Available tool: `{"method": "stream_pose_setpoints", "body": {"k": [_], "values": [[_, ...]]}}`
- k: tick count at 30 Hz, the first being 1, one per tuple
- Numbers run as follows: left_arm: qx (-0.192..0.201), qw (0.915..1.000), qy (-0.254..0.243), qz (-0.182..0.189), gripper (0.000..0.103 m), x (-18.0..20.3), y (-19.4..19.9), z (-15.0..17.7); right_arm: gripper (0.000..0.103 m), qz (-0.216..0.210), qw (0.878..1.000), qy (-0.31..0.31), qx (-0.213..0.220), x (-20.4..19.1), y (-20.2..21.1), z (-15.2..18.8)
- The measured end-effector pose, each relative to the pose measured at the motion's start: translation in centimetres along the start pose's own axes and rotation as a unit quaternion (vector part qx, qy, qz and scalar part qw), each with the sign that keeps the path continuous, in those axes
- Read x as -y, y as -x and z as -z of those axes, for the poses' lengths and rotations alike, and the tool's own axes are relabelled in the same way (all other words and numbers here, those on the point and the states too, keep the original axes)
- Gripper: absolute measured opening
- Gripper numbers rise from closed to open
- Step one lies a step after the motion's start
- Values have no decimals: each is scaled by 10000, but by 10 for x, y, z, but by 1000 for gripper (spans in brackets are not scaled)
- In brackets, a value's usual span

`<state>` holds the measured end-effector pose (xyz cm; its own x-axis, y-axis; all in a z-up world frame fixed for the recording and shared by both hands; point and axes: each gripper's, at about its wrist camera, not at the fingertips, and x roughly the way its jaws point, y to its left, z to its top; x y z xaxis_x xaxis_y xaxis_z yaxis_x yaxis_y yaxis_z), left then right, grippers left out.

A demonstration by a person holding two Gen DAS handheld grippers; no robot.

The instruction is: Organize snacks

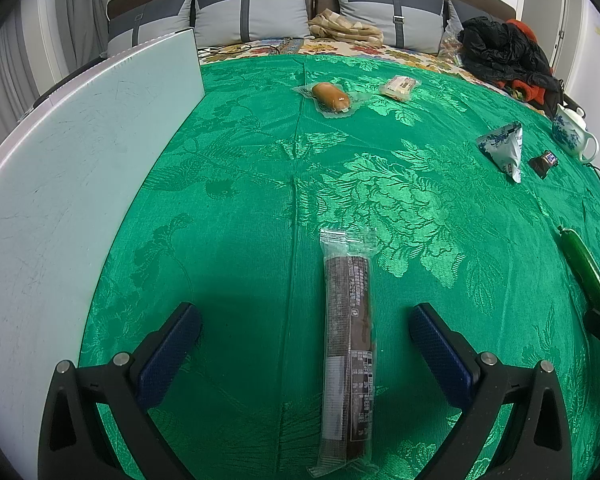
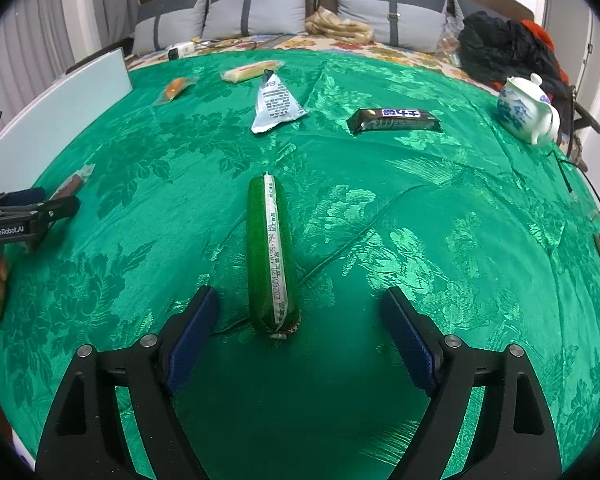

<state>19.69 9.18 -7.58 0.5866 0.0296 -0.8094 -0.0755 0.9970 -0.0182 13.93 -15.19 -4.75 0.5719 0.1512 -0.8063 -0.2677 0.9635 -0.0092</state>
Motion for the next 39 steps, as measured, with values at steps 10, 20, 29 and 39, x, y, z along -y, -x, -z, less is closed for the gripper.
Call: {"method": "stream_pose_setpoints", "body": {"k": [10, 20, 29, 39], "values": [[1, 10000, 0, 0, 103, 0, 0, 0, 87, 0, 10000, 0, -1, 0, 0, 0], [-577, 9970, -382, 337, 102, 0, 4, -3, 86, -1355, 9653, -2198, 393, 82, 31, 9], [-881, 9938, -596, 331, 44, 21, 9, -16, 82, -971, 9909, -546, -756, 3, -11, -55], [-707, 9930, -43, 941, 18, 7, 51, 10, 24, -767, 9865, -823, -1189, -4, -12, -39]]}}
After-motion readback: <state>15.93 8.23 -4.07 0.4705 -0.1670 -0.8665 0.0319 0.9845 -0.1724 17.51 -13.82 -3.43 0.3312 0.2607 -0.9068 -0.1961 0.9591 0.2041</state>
